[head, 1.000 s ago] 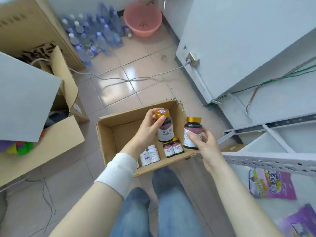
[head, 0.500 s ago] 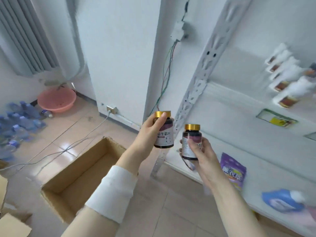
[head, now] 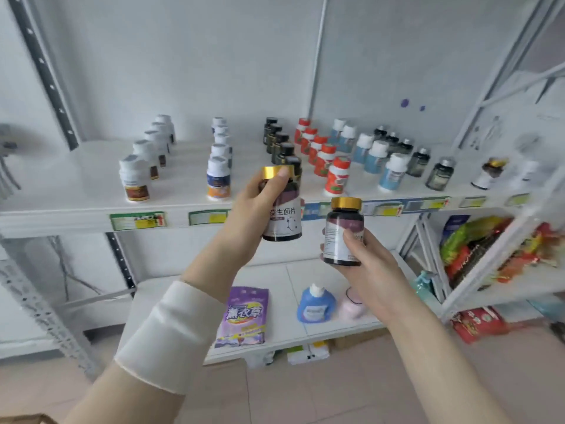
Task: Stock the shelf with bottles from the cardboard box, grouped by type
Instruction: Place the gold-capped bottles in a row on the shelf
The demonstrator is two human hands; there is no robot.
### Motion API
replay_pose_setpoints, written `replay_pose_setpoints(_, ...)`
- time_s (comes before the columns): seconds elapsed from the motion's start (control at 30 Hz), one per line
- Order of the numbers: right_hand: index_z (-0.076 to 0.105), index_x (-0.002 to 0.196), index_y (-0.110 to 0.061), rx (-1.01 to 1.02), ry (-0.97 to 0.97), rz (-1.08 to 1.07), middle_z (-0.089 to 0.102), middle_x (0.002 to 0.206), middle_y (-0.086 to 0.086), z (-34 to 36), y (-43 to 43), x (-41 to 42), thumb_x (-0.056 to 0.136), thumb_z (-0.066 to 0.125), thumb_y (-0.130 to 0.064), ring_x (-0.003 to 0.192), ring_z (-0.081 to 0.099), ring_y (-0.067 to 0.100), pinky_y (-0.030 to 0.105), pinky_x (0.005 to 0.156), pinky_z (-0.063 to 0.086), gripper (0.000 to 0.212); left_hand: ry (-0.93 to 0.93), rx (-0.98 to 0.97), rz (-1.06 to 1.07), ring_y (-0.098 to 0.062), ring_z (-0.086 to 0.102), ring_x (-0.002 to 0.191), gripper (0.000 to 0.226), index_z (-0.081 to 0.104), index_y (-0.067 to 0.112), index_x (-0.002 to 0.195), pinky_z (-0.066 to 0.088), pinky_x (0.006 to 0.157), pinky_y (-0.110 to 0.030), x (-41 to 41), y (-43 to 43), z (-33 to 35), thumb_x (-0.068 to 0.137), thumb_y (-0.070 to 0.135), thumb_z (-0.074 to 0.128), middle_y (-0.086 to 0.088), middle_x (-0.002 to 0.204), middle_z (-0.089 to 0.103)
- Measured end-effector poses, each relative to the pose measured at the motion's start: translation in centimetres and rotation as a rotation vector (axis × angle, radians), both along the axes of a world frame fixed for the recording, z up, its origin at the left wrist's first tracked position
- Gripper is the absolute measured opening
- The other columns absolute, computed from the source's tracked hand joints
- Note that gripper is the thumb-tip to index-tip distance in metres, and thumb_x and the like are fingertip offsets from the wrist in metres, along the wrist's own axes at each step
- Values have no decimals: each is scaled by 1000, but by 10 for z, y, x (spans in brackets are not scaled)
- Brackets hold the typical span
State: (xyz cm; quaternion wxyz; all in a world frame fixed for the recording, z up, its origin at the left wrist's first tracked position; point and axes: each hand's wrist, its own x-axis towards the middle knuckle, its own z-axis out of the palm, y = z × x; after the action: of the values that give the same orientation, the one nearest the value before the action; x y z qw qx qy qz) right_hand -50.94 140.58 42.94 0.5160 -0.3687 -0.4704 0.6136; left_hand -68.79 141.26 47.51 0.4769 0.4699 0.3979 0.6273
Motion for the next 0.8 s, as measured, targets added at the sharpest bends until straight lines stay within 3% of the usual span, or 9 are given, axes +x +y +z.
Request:
replay_pose_setpoints(0.07, 54, 119, -11, 9, 12, -64, 64, 106, 9, 8, 13, 46, 86, 53, -22, 99, 61, 19, 37, 96, 46, 35, 59, 10, -57, -9, 69, 84, 16, 61, 25, 98, 55, 80, -32, 47, 21, 12, 90, 37, 54, 8, 89, 72)
replay_pose_setpoints(0.23, 53, 122, -10, 62, 21, -175, 63, 116, 12, 23, 49, 133, 75, 59, -28, 107, 61, 21, 39, 100, 45, 51, 107, 33, -142, -6, 69, 84, 15, 59, 24, 98, 55, 79, -31, 141, 76, 35, 91, 36, 53, 7, 90, 70)
replay_pose_setpoints(0.3, 53, 121, -11, 81, 28, -225, 63, 115, 13, 25, 70, 164, 76, 59, -26, 106, 62, 22, 41, 99, 45, 48, 129, 51, -168, -1, 68, 81, 17, 59, 22, 100, 54, 77, -28, 173, 102, 39, 92, 36, 53, 7, 91, 69)
replay_pose_setpoints(0.4, 51, 124, -9, 104, 19, -266, 62, 119, 12, 33, 104, 198, 81, 57, -24, 109, 60, 24, 38, 94, 48, 46, 169, 71, -206, -1, 68, 82, 19, 59, 20, 102, 52, 85, -31, 208, 139, 45, 92, 35, 53, 7, 92, 68)
replay_pose_setpoints(0.53, 57, 115, -12, 159, -5, -318, 70, 104, 3, 53, 167, 250, 71, 60, -29, 99, 66, 16, 30, 84, 54, 47, 204, 102, -252, -10, 66, 87, 18, 59, 17, 100, 50, 90, -34, 254, 207, 57, 92, 33, 53, 0, 94, 66)
replay_pose_setpoints(0.6, 61, 110, -13, 163, -11, -306, 73, 101, 0, 64, 200, 274, 72, 60, -28, 96, 68, 12, 25, 78, 56, 41, 261, 127, -257, -4, 67, 81, 22, 57, 16, 103, 54, 81, -22, 272, 244, 63, 92, 35, 54, 2, 90, 66)
replay_pose_setpoints(0.67, 61, 112, -12, 156, -20, -300, 71, 107, 3, 73, 232, 296, 72, 61, -26, 101, 67, 14, 27, 83, 55, 42, 301, 148, -266, 9, 65, 66, 18, 55, 17, 101, 50, 60, -8, 289, 280, 70, 91, 32, 55, 8, 85, 65)
replay_pose_setpoints(0.8, 58, 116, -9, 139, -106, -310, 67, 114, 9, 85, 294, 336, 75, 62, -23, 108, 63, 20, 37, 96, 47, 44, 358, 136, -269, 13, 62, 61, 27, 53, 13, 110, 45, 50, -5, 325, 349, 81, 91, 33, 56, 10, 87, 64)
